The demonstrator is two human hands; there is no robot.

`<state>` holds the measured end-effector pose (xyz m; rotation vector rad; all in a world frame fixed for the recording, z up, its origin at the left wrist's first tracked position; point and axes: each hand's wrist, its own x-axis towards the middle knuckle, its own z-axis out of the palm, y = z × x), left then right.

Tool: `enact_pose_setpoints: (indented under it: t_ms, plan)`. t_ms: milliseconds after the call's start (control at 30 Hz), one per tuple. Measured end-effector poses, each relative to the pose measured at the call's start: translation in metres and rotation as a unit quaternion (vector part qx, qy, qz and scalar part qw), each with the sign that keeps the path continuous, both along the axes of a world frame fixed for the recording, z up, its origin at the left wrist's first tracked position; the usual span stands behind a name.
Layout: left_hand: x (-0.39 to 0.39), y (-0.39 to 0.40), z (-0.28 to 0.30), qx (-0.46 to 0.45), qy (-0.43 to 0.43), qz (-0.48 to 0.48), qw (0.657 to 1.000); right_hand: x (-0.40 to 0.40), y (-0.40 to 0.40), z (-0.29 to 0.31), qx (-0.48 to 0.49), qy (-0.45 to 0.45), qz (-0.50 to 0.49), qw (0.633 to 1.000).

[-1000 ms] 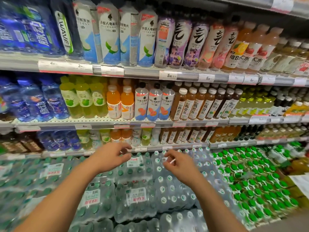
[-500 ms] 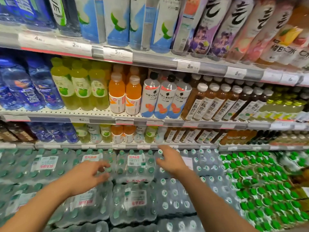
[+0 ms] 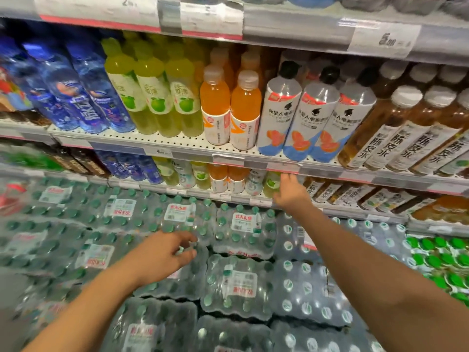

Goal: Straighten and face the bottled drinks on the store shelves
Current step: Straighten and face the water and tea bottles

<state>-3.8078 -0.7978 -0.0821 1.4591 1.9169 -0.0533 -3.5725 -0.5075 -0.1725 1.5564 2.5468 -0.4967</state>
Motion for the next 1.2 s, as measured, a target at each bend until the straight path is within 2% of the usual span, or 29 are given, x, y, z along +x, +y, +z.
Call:
enact_pose_setpoints:
  t_ms: [167, 367, 467, 600, 767, 1033, 1200]
  plan:
    - [-0.009, 0.011, -0.012, -0.004, -0.018, 0.01, 1.0, -0.019, 0.019, 0.0, 0.013, -0.01, -0.013, 1.0]
    - [-0.034, 0.036, -0.017, 0.011, -0.026, -0.013, 1.0, -0.029, 0.02, -0.017, 0.035, 0.083, -0.065, 0.994]
    - [-0.046, 0.041, -0.019, 0.012, -0.029, -0.029, 0.999, -0.026, 0.016, -0.035, 0.153, 0.145, -0.073, 0.975]
    - [-0.056, 0.044, -0.024, 0.01, -0.03, -0.035, 0.999, -0.024, 0.013, -0.039, 0.151, 0.132, -0.077, 0.977]
    - [-0.06, 0.047, -0.026, 0.008, -0.032, -0.042, 0.999, -0.025, 0.005, -0.038, 0.105, 0.159, -0.164, 0.968]
    - [-0.081, 0.051, -0.041, 0.018, -0.017, 0.016, 1.0, -0.029, -0.026, -0.027, 0.082, 0.141, -0.114, 0.98]
    - [-0.094, 0.07, -0.054, 0.058, 0.022, 0.029, 0.998, -0.01, -0.055, -0.02, 0.062, 0.195, -0.145, 0.968]
